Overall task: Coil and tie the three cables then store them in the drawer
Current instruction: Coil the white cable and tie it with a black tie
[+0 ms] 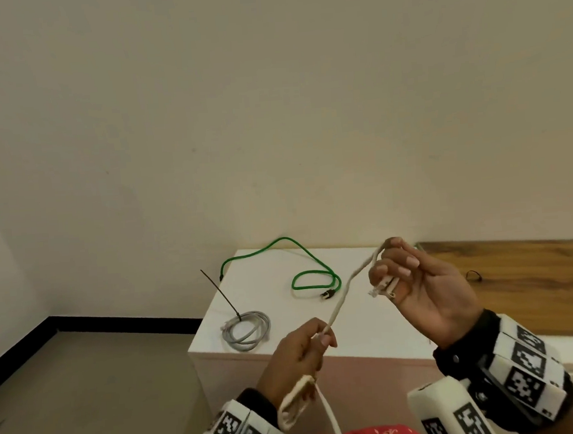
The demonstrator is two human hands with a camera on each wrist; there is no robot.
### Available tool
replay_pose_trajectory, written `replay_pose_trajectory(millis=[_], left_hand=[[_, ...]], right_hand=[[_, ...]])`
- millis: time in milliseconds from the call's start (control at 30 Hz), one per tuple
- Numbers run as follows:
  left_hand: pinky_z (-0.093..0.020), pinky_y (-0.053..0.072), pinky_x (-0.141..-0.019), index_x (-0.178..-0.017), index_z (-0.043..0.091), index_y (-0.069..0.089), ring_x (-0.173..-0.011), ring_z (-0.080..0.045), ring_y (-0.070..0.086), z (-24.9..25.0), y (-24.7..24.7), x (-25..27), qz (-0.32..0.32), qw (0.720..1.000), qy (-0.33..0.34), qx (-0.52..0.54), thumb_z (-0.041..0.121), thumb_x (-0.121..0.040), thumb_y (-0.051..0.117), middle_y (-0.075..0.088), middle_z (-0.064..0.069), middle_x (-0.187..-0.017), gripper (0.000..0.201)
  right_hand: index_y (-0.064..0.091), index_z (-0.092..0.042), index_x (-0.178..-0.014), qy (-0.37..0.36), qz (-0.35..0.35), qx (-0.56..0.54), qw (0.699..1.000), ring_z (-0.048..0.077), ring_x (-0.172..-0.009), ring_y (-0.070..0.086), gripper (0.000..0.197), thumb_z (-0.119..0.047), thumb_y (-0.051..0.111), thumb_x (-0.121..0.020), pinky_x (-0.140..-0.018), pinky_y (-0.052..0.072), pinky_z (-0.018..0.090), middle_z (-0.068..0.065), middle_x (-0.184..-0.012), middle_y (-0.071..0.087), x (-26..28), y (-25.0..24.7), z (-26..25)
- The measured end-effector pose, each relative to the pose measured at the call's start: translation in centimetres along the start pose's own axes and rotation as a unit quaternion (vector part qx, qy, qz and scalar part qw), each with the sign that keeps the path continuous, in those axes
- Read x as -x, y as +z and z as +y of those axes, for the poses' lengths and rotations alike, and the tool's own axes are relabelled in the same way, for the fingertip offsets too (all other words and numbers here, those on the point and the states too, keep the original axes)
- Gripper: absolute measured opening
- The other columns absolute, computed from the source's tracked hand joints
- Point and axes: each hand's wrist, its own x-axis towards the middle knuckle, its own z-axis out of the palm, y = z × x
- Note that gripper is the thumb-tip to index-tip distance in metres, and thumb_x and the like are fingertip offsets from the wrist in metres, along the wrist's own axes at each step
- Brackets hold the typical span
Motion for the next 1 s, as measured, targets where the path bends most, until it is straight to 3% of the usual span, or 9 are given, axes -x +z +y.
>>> replay_pose_trajectory(millis=[133,233,300,367,467,567,800,900,1000], left_hand=[[-0.027,0.037,-0.061,-0.114,0.034,0.041,-0.064,-0.014,0.054,0.8,1.8,0.6,-0.005,0.946,0.094,-0.309,0.031,-0.093,0.039,0.042,0.007,-0.053,0.022],[-0.034,0.043,-0.074,-0.133,0.032,0.022,-0.091,-0.025,0.059,1.2,3.0,0.7,-0.02,0.898,0.072,-0.434,0.026,-0.093,0.042,0.062,-0.001,-0.093,0.046],[-0.027,0.035,-0.048,-0.126,0.03,0.028,-0.066,-0.02,0.064,1.5,3.2,0.8,-0.022,0.848,0.099,-0.521,0.029,-0.079,0.063,0.065,0.001,-0.079,0.058],[-0.021,0.0,-0.037,-0.111,0.03,0.044,-0.031,-0.009,0.048,1.9,3.3,0.8,-0.037,0.796,0.077,-0.6,0.034,-0.045,0.082,0.055,0.005,-0.046,0.076],[-0.023,-0.011,-0.042,-0.099,0.03,0.051,-0.021,-0.01,0.036,1.6,3.4,0.5,-0.014,0.758,0.098,-0.645,0.029,-0.034,0.083,0.046,0.004,-0.037,0.072],[-0.017,0.001,-0.037,-0.087,0.026,0.06,-0.022,-0.01,0.038,2.3,3.1,0.6,0.013,0.742,0.135,-0.657,0.023,-0.033,0.083,0.048,0.005,-0.04,0.059],[-0.019,0.031,-0.031,-0.094,0.021,0.046,-0.032,-0.01,0.048,1.4,1.7,-0.2,0.158,0.741,0.258,-0.6,0.026,-0.071,0.065,0.056,0.006,-0.049,0.031],[-0.019,0.036,-0.031,-0.093,0.019,0.046,-0.035,-0.007,0.051,1.7,0.4,-0.7,0.159,0.754,0.288,-0.568,0.038,-0.084,0.045,0.058,0.006,-0.049,0.02],[-0.02,0.035,-0.032,-0.09,0.019,0.045,-0.035,-0.007,0.049,1.9,0.0,-0.9,0.162,0.739,0.336,-0.561,0.042,-0.092,0.035,0.056,0.006,-0.047,0.025]], right_hand=[[0.059,-0.013,-0.071,-0.161,0.132,0.077,0.975,0.009,-0.045,0.048,0.029,-0.014,0.037,-0.09,-0.06,0.056,0.025,-0.005,-0.05,0.046,-0.1,0.8,1.2],[0.049,-0.014,-0.077,-0.206,0.153,0.171,0.951,0.008,-0.047,0.049,0.022,-0.02,0.035,-0.092,-0.063,0.055,0.021,-0.007,-0.049,0.047,-0.2,0.6,1.9],[0.05,-0.014,-0.079,-0.222,0.146,0.245,0.932,0.008,-0.051,0.051,0.018,-0.03,0.045,-0.086,-0.066,0.053,0.02,-0.007,-0.051,0.049,-0.1,0.0,2.5],[0.054,-0.017,-0.081,-0.234,0.128,0.348,0.899,0.008,-0.056,0.052,0.027,-0.043,0.056,-0.075,-0.067,0.05,0.02,-0.006,-0.053,0.053,0.1,-0.8,3.0],[0.056,-0.015,-0.082,-0.244,0.116,0.539,0.798,0.007,-0.059,0.051,0.026,-0.038,0.048,-0.089,-0.066,0.046,0.019,-0.004,-0.056,0.057,0.3,-1.6,3.6],[0.05,-0.001,-0.081,-0.225,0.096,0.681,0.69,0.004,-0.058,0.049,0.021,-0.014,0.038,-0.09,-0.062,0.04,0.008,-0.004,-0.059,0.054,0.7,-1.7,4.1],[0.038,-0.016,-0.082,0.018,0.011,0.911,0.411,0.006,-0.061,0.038,0.02,0.003,0.037,-0.084,-0.059,0.035,0.019,-0.009,-0.066,0.037,0.8,-2.1,4.0],[0.043,-0.013,-0.082,0.073,-0.042,0.909,0.409,0.0,-0.062,0.035,0.013,-0.005,0.037,-0.089,-0.057,0.03,0.013,-0.014,-0.067,0.035,0.9,-2.2,3.9],[0.048,-0.014,-0.084,0.136,-0.064,0.868,0.474,0.003,-0.054,0.043,0.025,-0.026,0.032,-0.098,-0.061,0.037,0.018,-0.011,-0.062,0.045,0.9,-2.0,3.3]])
